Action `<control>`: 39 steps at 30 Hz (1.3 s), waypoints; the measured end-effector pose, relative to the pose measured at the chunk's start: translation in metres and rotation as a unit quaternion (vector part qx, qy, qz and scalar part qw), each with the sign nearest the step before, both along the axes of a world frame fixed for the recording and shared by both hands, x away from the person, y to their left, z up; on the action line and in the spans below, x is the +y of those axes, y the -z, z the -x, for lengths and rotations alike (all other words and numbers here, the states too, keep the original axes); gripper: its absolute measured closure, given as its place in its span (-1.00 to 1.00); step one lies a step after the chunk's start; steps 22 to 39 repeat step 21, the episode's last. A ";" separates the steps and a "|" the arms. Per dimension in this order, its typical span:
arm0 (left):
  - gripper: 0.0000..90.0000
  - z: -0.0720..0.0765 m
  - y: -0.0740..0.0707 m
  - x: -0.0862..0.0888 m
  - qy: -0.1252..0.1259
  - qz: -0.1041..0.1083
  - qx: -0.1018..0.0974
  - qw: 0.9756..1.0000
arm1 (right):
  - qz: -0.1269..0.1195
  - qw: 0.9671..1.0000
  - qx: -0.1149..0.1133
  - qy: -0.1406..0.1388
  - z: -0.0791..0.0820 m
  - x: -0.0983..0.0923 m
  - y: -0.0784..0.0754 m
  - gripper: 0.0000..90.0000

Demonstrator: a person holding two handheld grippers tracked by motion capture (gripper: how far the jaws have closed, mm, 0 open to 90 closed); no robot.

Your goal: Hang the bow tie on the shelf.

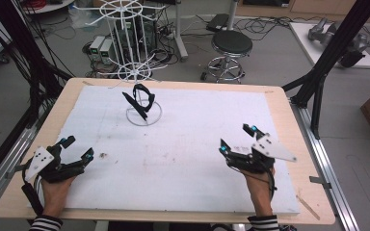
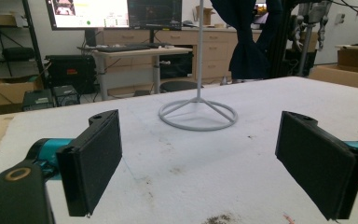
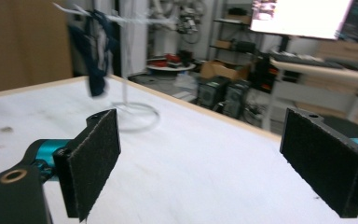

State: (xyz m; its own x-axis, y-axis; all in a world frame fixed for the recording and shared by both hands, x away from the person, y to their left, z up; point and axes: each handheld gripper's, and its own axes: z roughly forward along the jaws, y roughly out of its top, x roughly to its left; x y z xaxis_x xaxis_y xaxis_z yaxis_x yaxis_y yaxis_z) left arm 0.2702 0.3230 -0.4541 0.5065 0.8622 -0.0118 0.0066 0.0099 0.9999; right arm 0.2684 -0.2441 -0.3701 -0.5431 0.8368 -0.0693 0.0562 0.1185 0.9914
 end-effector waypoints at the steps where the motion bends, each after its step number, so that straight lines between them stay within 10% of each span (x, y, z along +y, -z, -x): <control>1: -0.67 0.000 0.000 0.000 -0.001 0.000 -0.001 1.000 | -0.010 1.000 -0.004 0.010 0.004 -0.010 0.010 -0.75; 10: -0.67 0.001 0.000 0.000 -0.001 -0.002 -0.003 1.000 | -0.029 0.997 -0.039 0.063 0.013 -0.035 0.059 -0.75; 17: -0.67 0.001 0.000 0.000 -0.001 -0.001 -0.006 1.000 | -0.048 0.996 -0.006 0.077 0.006 -0.035 0.083 -0.75; 39: -0.67 0.001 0.000 0.000 -0.001 -0.002 -0.004 1.000 | -0.046 0.996 -0.012 0.078 0.007 -0.035 0.083 -0.75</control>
